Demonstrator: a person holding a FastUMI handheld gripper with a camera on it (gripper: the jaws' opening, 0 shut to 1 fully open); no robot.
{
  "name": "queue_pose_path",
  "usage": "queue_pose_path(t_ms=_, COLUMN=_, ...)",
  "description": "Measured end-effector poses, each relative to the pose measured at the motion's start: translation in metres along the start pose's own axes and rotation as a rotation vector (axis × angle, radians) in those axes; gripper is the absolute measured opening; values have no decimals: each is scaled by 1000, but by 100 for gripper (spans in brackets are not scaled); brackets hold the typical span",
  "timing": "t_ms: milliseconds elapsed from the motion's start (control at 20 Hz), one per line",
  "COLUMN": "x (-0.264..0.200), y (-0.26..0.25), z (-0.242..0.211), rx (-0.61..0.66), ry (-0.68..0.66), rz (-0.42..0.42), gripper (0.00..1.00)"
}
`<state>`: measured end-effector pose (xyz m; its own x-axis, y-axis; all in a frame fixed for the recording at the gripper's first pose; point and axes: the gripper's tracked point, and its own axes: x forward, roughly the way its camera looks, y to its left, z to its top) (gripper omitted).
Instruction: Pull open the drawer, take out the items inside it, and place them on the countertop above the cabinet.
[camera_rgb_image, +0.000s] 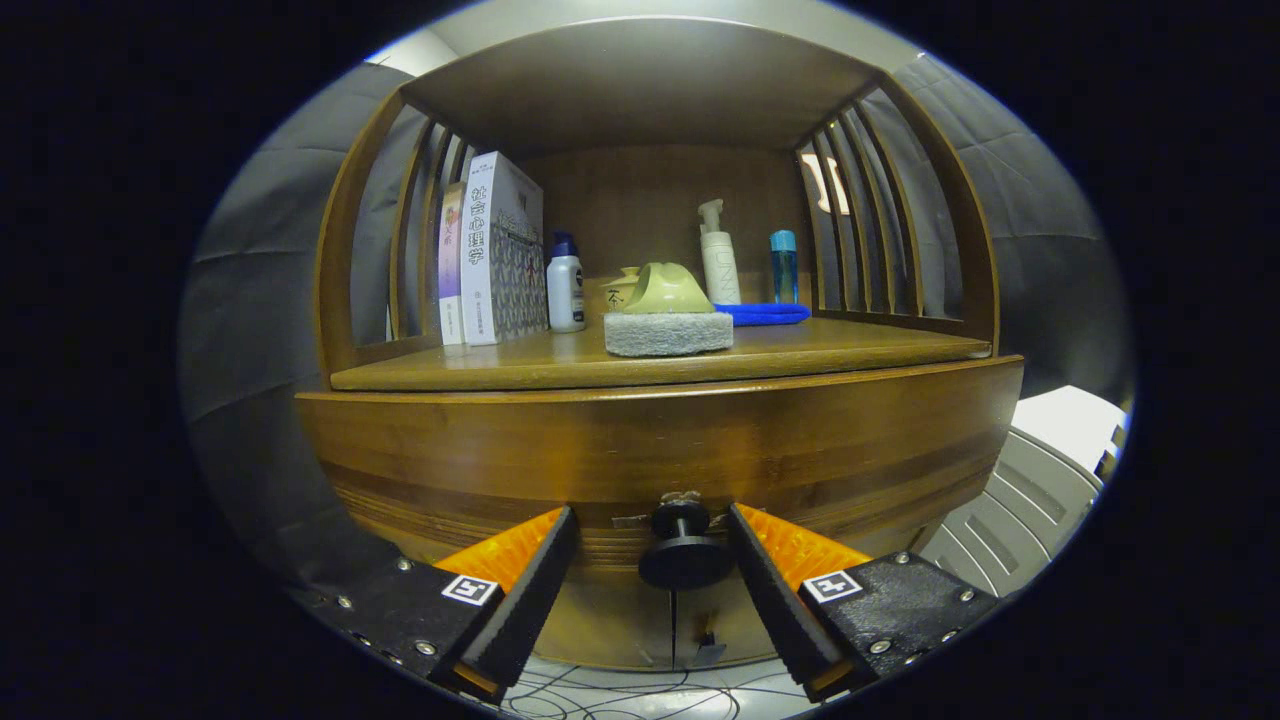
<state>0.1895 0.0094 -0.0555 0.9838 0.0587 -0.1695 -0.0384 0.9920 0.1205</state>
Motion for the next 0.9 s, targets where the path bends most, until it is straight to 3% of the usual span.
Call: queue_pose_path(t_ms=900, x=19, y=-2, z=5, rx=21, ry=6, rz=-2, gripper=95)
